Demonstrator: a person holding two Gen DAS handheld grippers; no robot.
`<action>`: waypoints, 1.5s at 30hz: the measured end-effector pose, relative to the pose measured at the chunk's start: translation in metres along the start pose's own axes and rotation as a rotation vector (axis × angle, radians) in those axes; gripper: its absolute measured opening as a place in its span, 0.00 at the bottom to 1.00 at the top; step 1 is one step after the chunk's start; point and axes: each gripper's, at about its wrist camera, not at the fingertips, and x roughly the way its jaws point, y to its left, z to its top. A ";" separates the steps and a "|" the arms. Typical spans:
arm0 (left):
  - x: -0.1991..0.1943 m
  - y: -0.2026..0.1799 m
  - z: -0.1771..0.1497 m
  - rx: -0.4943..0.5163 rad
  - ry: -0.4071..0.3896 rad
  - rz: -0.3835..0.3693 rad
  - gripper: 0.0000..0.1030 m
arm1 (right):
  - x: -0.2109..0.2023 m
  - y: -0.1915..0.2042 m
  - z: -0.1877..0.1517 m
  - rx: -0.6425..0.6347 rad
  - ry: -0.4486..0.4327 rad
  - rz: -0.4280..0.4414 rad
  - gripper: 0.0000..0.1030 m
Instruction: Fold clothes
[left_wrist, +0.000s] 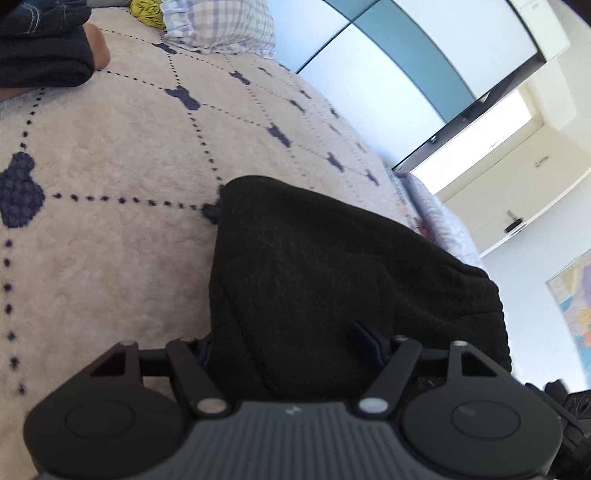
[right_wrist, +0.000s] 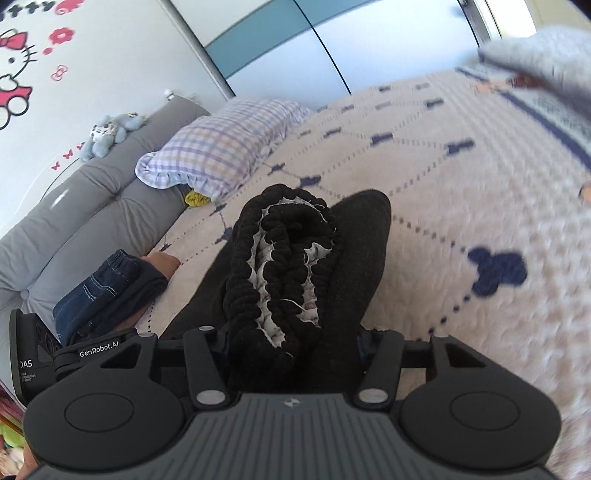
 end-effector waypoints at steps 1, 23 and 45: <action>-0.002 -0.005 -0.002 -0.002 -0.005 -0.019 0.68 | -0.007 0.002 0.004 -0.011 -0.017 -0.005 0.56; -0.004 -0.384 -0.100 0.373 0.012 -0.494 0.68 | -0.370 -0.100 0.104 -0.061 -0.513 -0.177 0.56; 0.064 -0.462 -0.195 0.520 0.238 -0.490 0.82 | -0.461 -0.314 0.081 0.253 -0.526 -0.728 0.88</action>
